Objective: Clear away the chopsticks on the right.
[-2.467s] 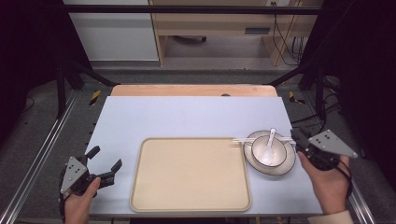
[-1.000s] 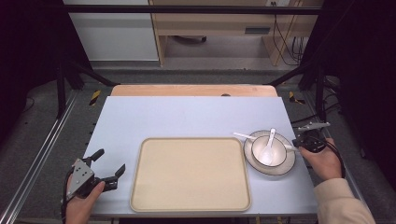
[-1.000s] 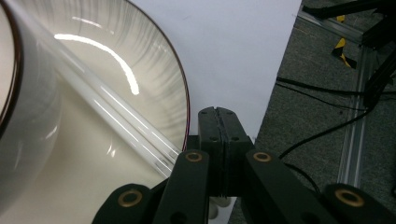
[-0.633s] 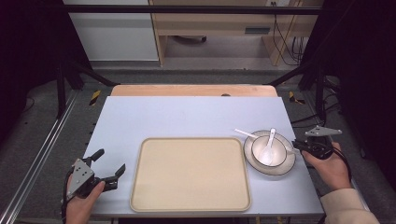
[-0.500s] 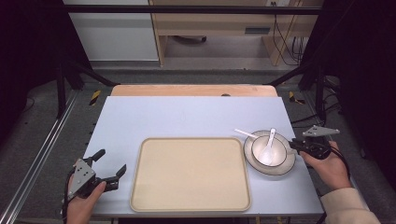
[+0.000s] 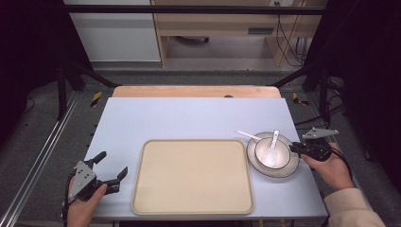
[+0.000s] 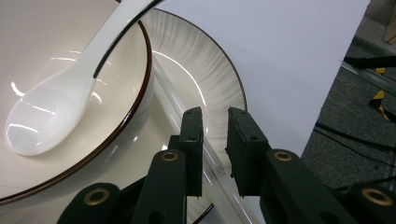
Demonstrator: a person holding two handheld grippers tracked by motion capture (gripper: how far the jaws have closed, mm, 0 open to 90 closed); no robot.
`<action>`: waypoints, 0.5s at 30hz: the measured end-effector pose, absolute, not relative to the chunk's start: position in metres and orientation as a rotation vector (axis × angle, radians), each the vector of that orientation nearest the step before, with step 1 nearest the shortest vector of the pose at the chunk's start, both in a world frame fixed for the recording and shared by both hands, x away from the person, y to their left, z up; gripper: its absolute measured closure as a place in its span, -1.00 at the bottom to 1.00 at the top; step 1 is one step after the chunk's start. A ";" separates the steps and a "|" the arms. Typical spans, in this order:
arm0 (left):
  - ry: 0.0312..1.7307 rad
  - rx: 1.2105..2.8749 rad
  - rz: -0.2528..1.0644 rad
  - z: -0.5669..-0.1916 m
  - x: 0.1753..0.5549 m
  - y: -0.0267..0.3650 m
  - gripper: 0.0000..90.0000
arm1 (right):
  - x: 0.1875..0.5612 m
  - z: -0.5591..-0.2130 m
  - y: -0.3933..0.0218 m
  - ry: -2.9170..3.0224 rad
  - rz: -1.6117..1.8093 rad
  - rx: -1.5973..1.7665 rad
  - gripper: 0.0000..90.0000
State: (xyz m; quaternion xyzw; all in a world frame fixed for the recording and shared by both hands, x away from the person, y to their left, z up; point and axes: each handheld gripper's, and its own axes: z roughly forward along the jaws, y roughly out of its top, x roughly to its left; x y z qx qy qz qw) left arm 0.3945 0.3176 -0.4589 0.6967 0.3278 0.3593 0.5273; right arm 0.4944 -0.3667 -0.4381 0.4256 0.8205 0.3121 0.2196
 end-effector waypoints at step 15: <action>0.781 1.677 0.859 -0.460 0.395 0.316 -0.85 | 0.502 -0.446 -0.368 2.295 0.853 1.179 0.70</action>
